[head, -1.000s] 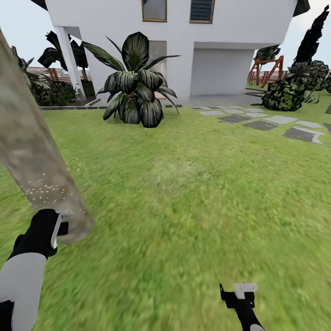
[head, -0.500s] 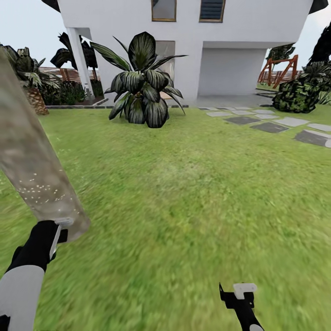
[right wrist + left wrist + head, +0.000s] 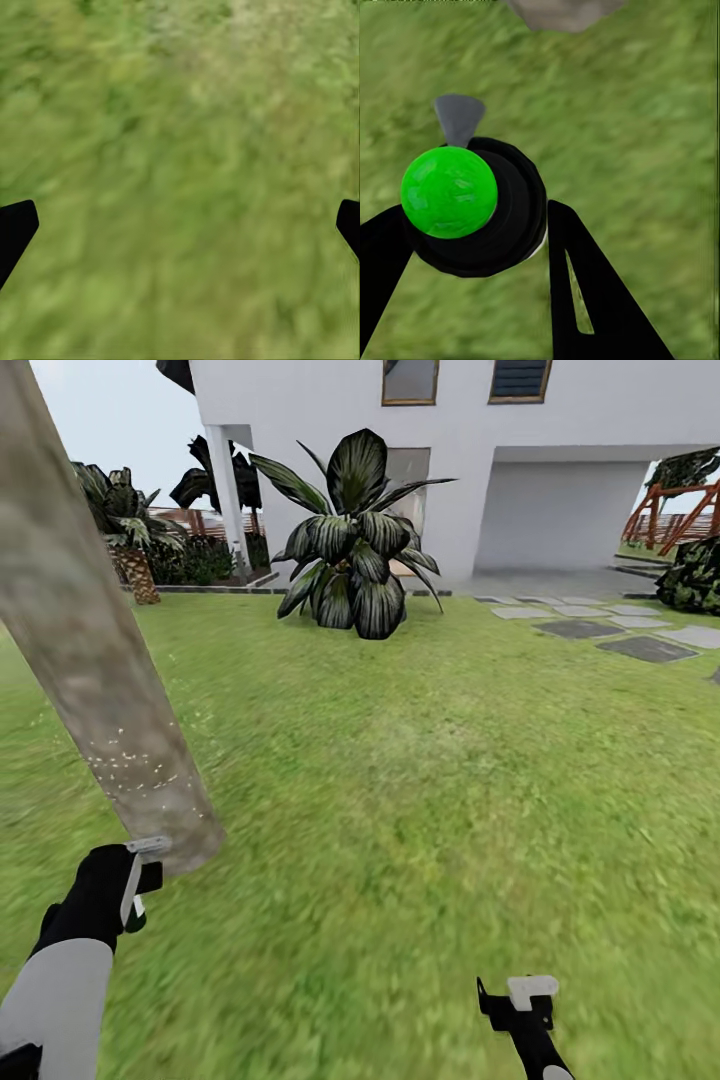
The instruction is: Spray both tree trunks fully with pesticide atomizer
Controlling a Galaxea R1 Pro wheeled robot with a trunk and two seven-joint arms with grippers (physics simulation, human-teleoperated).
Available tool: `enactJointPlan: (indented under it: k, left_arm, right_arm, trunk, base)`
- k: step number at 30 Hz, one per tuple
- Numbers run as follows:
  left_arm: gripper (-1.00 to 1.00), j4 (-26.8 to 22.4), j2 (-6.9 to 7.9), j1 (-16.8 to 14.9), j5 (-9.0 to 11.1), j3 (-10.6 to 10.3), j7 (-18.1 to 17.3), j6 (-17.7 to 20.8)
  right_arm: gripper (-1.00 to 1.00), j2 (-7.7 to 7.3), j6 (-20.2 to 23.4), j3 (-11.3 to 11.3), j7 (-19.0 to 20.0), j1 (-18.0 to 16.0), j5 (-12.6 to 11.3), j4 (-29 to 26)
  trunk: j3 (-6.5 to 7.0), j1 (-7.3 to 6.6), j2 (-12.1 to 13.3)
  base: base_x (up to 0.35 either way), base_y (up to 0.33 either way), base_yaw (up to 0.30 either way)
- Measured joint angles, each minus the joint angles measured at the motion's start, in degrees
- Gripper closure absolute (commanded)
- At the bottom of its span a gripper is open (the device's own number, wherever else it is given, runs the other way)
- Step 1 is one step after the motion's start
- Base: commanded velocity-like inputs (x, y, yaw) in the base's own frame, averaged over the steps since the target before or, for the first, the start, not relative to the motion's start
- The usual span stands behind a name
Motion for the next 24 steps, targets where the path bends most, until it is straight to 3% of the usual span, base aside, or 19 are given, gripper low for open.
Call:
enactJointPlan:
  k: [9, 15, 24]
  left_arm:
    - [1.00, 0.0, -1.43, 0.0, -0.1, -0.1, 0.1, -1.5]
    - [1.00, -0.1, -1.49, 0.0, -0.1, 0.0, 0.1, -1.7]
    - [1.00, -0.1, -1.47, 0.1, -0.1, 0.0, 0.1, -1.7]
  right_arm:
    - [-1.00, -0.08, 0.0, 0.0, 0.0, 0.0, 0.1, 0.0]
    - [-1.00, -0.02, 0.0, 0.0, 0.0, 0.0, 0.0, 0.0]
    - [-1.00, 0.04, 0.0, 0.0, 0.0, 0.0, 0.1, 0.0]
  trunk:
    - [0.00, 0.00, 0.0]
    - [0.00, 0.00, 0.0]
    - [0.00, 0.00, 0.0]
  base:
    - [0.254, -0.162, 0.005]
    - [0.254, -0.168, 0.008]
    - [0.248, -0.170, 0.203]
